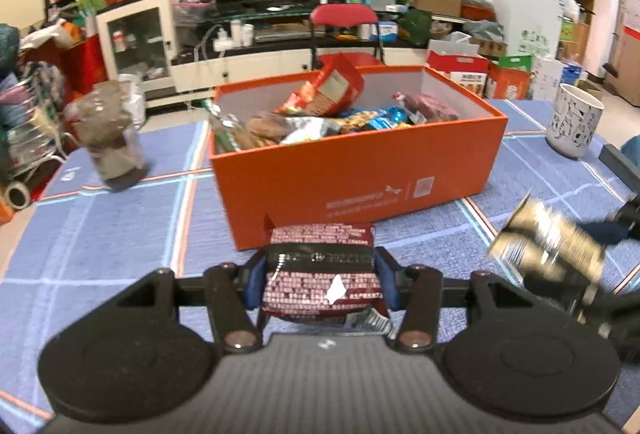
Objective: Organize snacks
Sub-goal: 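Lift both held bars and carry them over the orange box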
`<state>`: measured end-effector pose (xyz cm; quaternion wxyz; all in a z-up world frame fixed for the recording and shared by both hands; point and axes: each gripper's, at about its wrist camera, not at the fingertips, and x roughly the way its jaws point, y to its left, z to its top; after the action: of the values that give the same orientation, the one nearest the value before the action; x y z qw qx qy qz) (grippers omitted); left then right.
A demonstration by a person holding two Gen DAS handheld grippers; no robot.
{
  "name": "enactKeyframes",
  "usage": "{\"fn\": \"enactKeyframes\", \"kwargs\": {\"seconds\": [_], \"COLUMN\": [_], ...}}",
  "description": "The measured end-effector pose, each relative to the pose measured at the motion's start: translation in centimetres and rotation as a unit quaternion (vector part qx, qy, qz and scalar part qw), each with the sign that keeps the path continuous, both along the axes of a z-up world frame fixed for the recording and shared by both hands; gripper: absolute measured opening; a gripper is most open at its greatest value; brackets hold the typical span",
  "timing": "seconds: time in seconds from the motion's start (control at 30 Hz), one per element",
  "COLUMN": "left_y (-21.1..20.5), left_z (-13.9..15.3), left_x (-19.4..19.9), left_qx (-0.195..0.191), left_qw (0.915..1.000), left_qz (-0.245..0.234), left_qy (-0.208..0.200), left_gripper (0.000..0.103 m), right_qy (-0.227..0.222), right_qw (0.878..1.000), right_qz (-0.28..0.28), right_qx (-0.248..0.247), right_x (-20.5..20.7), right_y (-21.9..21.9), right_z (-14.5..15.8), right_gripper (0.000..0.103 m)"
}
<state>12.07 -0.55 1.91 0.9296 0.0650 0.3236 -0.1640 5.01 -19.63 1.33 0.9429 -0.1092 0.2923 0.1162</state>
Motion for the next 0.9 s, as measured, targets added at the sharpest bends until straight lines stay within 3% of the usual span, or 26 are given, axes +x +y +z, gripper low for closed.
{"fn": "enactKeyframes", "kwargs": {"seconds": [0.2,0.57,0.8,0.9], "left_y": [-0.1,-0.1,-1.3,-2.4], "left_z": [0.5,2.2,6.2,7.2], "left_x": [-0.9,-1.2,4.2,8.1], "left_qx": [-0.003,-0.014,-0.022,-0.032], "left_qw": [0.9999,0.9998,0.9984,0.9981], "left_qz": [0.011,0.013,0.03,0.045], "left_qy": [0.0,-0.01,-0.042,-0.029], "left_gripper": [0.051,0.051,0.051,0.051], "right_qy": [0.01,-0.001,-0.042,-0.048], "right_qw": [0.998,0.997,0.996,0.996], "right_qz": [-0.058,-0.065,-0.068,-0.069], "right_qx": [0.029,0.038,0.032,0.03], "right_x": [0.5,1.2,4.5,8.1], "right_y": [-0.8,-0.2,-1.3,-1.4], "right_z": [1.2,2.8,7.3,9.5], "right_gripper": [0.034,0.034,0.034,0.034]}}
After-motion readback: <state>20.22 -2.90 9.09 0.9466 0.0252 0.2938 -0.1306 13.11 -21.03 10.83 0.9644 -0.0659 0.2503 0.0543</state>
